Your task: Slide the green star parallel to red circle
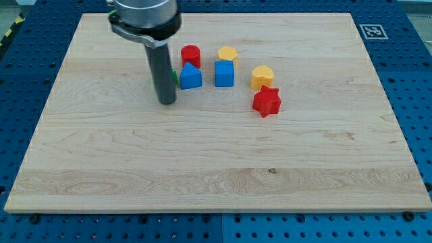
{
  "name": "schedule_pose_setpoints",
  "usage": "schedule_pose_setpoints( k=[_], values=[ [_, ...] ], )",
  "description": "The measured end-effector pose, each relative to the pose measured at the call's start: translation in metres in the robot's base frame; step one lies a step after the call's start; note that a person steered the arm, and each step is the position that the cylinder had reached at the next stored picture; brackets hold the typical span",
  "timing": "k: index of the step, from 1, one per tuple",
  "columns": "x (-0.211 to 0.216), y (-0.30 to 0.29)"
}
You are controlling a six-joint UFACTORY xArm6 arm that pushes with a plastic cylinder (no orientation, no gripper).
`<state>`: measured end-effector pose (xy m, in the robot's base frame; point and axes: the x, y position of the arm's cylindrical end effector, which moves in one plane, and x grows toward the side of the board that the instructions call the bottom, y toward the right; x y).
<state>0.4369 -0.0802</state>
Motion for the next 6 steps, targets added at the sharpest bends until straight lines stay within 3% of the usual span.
schedule_pose_setpoints(
  k=[4, 6],
  values=[
    [-0.058, -0.018],
    [-0.065, -0.073]
  ],
)
